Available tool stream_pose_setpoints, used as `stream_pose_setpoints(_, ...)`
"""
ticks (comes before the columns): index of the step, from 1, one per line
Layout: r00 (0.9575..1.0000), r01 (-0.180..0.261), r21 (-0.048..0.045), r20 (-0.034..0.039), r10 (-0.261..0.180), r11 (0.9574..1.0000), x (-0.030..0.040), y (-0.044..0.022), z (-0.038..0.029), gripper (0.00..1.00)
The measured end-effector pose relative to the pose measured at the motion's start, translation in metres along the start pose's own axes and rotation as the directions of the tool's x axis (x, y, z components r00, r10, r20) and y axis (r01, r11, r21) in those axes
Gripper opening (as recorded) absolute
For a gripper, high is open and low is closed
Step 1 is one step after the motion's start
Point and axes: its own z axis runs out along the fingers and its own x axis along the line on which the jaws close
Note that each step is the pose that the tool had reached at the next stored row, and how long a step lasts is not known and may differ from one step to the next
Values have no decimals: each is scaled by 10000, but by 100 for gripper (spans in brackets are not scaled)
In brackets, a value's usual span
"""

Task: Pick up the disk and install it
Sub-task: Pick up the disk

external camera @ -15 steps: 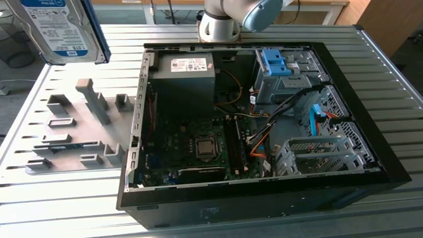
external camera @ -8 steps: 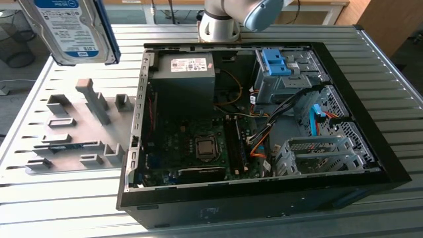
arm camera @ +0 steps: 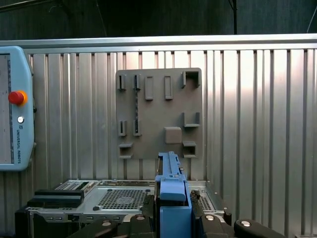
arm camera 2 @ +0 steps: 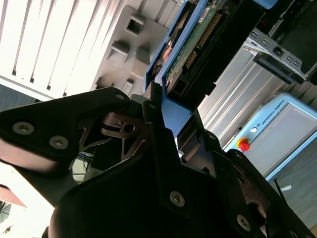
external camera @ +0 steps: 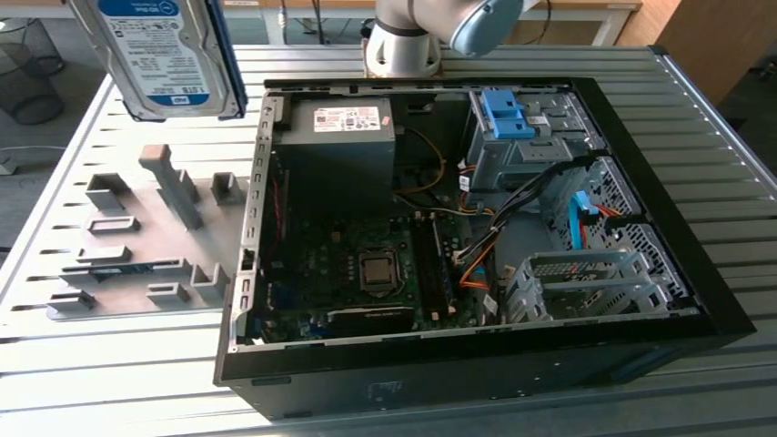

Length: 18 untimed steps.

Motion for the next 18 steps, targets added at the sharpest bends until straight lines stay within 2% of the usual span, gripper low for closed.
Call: stream_pose_setpoints(18,10000,0,-20,-1,0,10000,13,-539,22,36)
